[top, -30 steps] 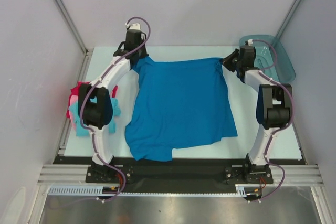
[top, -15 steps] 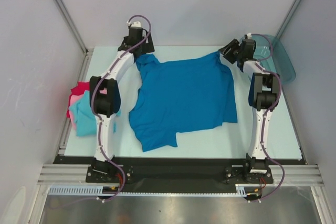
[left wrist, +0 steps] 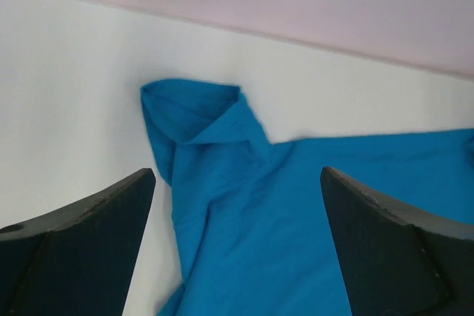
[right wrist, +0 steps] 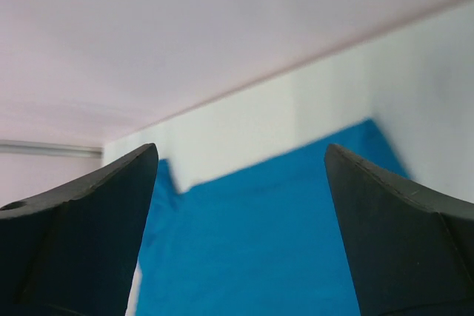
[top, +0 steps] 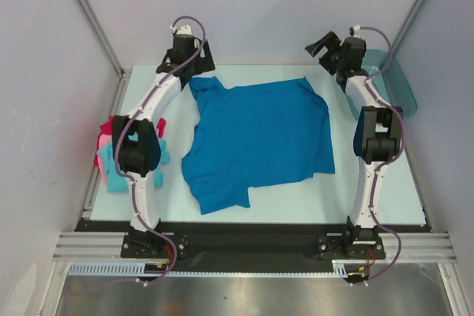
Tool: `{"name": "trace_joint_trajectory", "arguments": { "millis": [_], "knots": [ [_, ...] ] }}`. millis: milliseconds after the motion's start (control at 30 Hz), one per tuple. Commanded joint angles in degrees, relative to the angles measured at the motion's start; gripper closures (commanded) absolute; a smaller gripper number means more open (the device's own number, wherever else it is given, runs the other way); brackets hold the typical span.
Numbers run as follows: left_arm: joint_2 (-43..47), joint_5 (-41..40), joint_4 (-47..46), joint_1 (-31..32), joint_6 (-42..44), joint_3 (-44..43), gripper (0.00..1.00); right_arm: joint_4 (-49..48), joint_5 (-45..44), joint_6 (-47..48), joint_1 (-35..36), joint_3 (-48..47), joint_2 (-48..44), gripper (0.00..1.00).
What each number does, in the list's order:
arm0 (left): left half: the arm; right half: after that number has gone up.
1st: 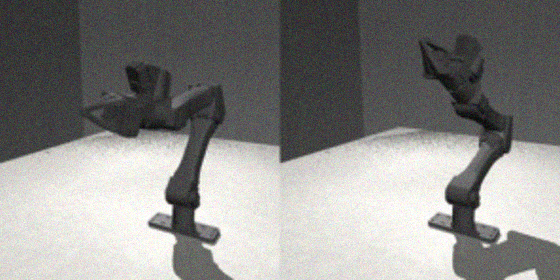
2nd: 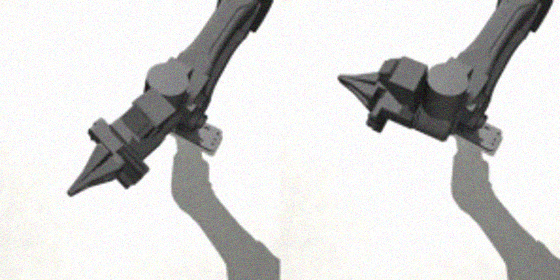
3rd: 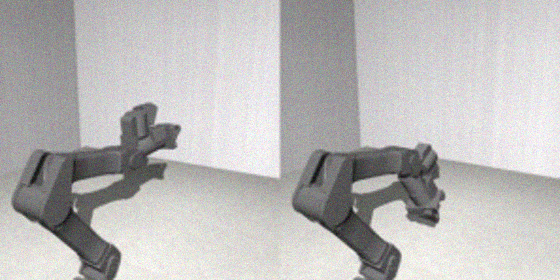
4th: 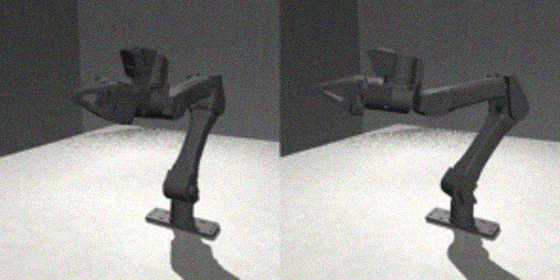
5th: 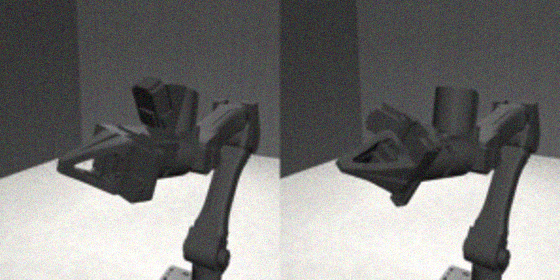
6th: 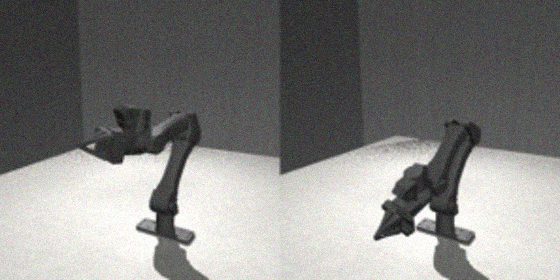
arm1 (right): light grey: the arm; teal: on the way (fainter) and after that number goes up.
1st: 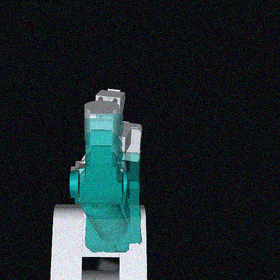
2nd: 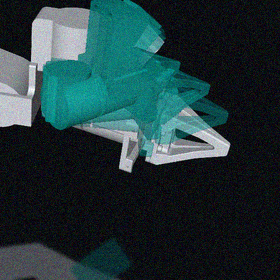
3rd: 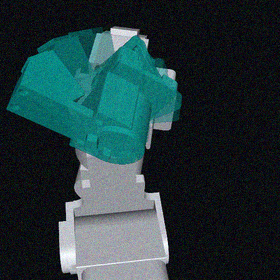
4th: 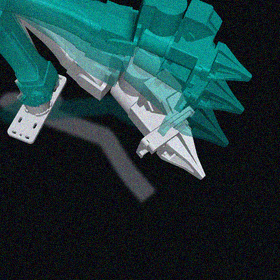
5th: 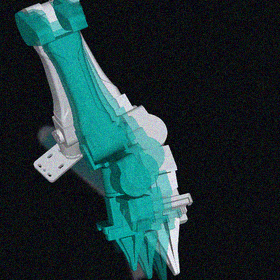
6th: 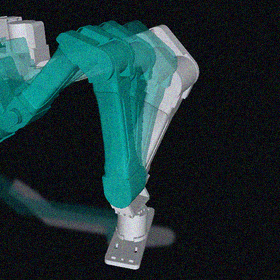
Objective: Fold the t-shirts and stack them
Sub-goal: Flatten the tshirt out
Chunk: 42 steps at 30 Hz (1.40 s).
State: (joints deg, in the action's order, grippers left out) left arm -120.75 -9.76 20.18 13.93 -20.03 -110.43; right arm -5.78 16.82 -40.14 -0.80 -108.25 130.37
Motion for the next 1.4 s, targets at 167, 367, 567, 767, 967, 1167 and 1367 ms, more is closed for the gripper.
{"name": "trace_joint_trajectory", "arguments": {
  "millis": [167, 367, 567, 767, 967, 1167, 1367],
  "knots": [
    [26.25, 5.63, -5.68, 1.88, -6.15, 15.04, 0.0, 9.2, -8.28, 5.16, 8.61, 8.73, -27.42, 0.0],
    [40.13, 3.79, -7.44, 6.28, -10.1, 34.38, 0.0, 12.81, -15.66, 5.95, 11.6, 33.74, -45.95, 0.0],
    [51.91, -0.61, -8.14, 13.04, -13.54, 51.26, 0.0, 14.13, -21.56, 4.55, 13.19, 55.13, -63.28, 0.0],
    [59.65, -4.56, -7.88, 18.58, -16.0, 64.28, 0.0, 17.91, -22.88, 4.99, 14.77, 69.38, -77.53, 0.0],
    [65.9, -7.64, -6.65, 21.22, -17.49, 72.89, 0.0, 19.67, -22.71, 4.64, 15.04, 77.3, -84.48, 0.0],
    [71.25, -10.89, -3.14, 25.35, -20.39, 78.43, 0.0, 21.6, -23.67, 2.44, 15.91, 82.57, -86.59, 0.0],
    [74.86, -9.84, -2.34, 25.88, -25.05, 84.67, 0.01, 22.22, -24.11, -1.25, 14.69, 85.57, -86.42, 0.0]
  ]
}}
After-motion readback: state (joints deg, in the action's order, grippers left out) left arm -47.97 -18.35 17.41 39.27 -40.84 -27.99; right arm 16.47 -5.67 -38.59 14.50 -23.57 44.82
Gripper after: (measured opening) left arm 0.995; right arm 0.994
